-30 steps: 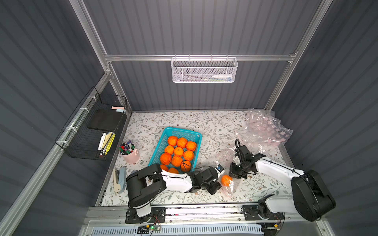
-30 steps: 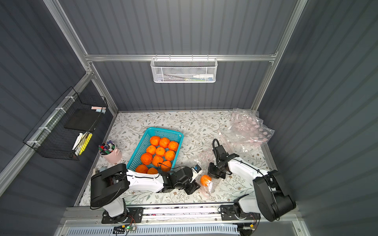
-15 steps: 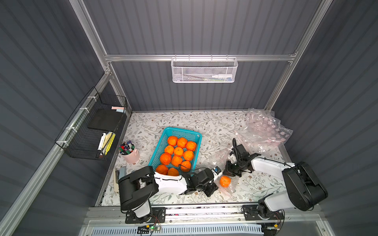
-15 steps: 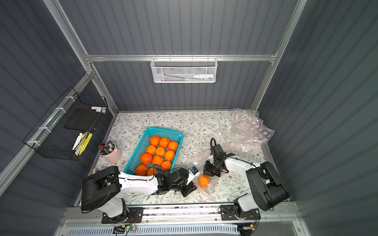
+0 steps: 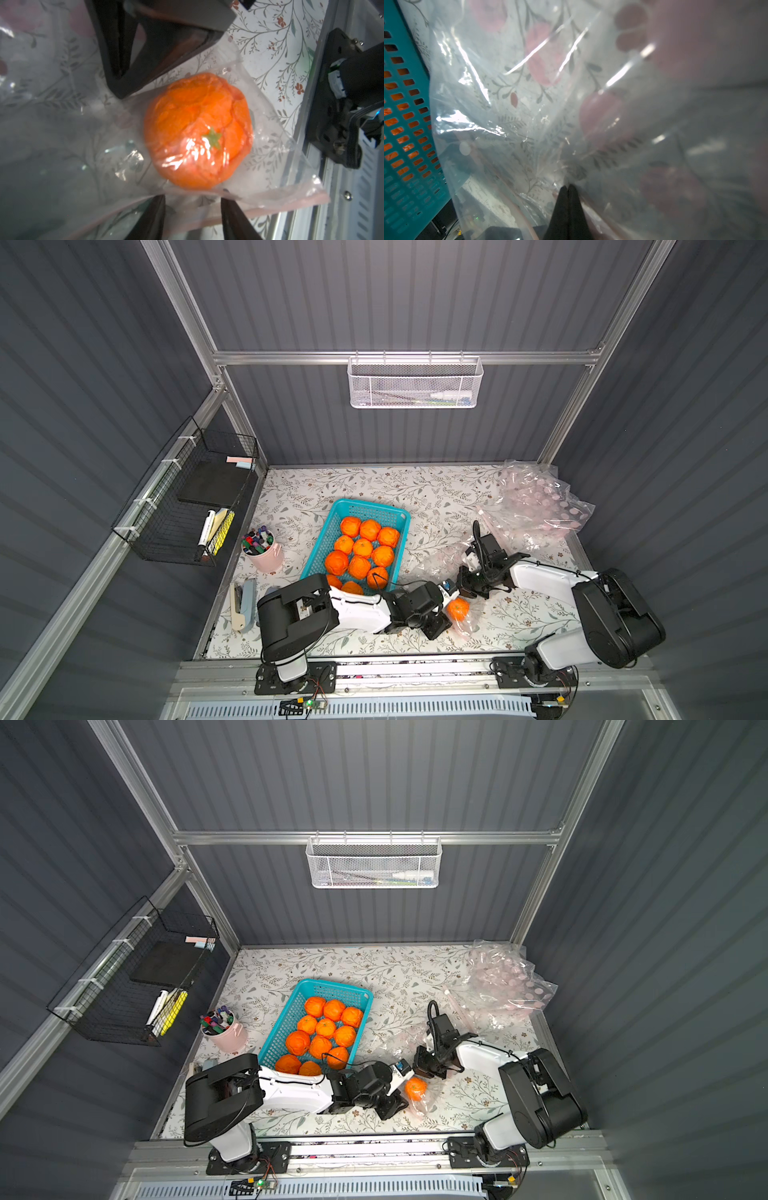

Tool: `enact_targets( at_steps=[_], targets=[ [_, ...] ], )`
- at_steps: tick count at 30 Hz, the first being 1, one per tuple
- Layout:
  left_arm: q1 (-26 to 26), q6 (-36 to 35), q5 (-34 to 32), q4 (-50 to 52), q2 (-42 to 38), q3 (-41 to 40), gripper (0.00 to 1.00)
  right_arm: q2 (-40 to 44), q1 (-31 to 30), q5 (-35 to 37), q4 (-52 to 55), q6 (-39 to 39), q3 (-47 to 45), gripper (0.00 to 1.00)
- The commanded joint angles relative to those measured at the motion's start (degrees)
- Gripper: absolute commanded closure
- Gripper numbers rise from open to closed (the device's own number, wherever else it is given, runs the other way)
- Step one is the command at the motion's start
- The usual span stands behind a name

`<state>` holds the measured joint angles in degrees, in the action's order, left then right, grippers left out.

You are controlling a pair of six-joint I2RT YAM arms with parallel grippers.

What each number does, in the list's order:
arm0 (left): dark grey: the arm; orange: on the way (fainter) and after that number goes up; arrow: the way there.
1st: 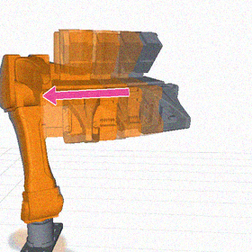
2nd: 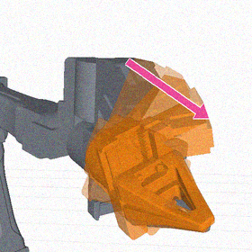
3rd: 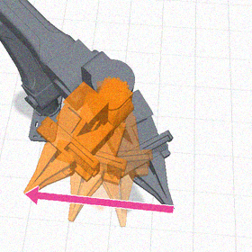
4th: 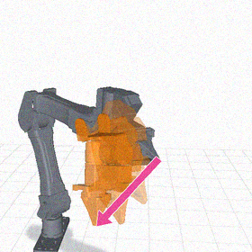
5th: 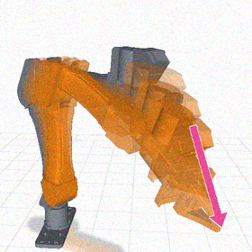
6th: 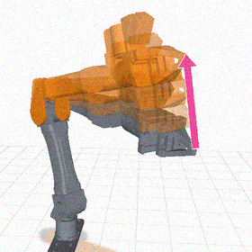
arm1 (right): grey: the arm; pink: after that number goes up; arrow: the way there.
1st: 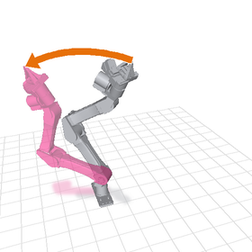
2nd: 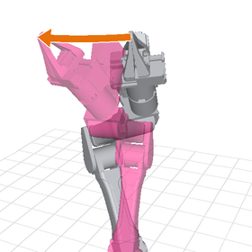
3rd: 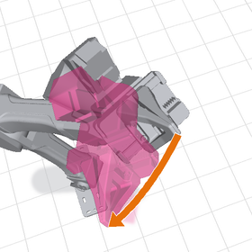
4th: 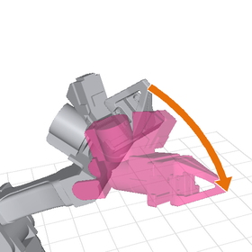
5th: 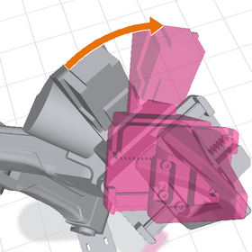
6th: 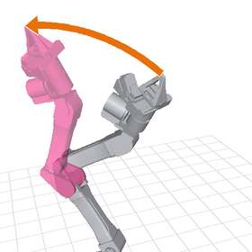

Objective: Open the zip-top bag and take out the orange
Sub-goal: Pick up the orange from the zipper food storage bag.

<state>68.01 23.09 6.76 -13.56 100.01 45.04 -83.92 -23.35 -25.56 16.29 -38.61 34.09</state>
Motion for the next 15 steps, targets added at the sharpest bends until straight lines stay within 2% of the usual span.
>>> enact_targets(
  at_steps=[1,8,15],
  targets=[
    [0.52,-1.15,-0.81,3.26,2.62,2.18,0.43,-2.41,-0.35,5.27,3.97,-1.02,-2.77,0.98],
    [0.57,-3.95,-4.13,2.68,2.12,4.00,0.23,-2.44,-0.35,5.35,3.81,-0.94,-2.77,0.98],
    [0.63,-5.40,-6.52,-0.77,1.48,4.03,0.16,-1.86,-0.39,5.14,3.72,-1.12,-2.84,0.98]
  ],
)
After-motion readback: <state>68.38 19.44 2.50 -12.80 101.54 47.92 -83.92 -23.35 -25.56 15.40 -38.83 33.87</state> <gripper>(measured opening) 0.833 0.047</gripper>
